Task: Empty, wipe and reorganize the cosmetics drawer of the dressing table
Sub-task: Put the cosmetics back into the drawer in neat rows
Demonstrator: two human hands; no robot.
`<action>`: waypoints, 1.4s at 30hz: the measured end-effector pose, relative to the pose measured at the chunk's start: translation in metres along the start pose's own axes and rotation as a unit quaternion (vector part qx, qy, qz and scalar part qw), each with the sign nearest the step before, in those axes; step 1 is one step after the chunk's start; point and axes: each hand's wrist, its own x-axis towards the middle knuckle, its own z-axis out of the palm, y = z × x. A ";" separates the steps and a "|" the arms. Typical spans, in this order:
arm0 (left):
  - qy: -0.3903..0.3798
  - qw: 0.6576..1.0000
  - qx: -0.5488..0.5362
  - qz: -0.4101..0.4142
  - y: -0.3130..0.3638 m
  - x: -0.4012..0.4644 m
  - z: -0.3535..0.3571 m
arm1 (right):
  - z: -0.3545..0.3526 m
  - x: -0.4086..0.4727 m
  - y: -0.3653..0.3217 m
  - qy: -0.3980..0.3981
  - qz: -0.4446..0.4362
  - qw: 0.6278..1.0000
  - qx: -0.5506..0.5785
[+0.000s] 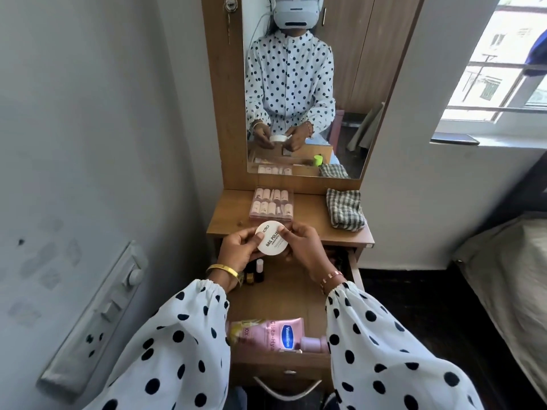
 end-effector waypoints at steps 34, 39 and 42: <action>0.204 0.966 0.152 0.038 -0.054 -0.040 -0.051 | 0.090 -0.009 0.097 -0.017 0.294 0.954 -0.060; 0.200 0.967 0.155 0.038 -0.054 -0.042 -0.050 | 0.091 -0.007 0.098 -0.017 0.246 0.957 -0.151; 0.196 0.968 0.155 0.036 -0.053 -0.043 -0.051 | 0.088 -0.011 0.092 -0.020 0.233 0.957 -0.171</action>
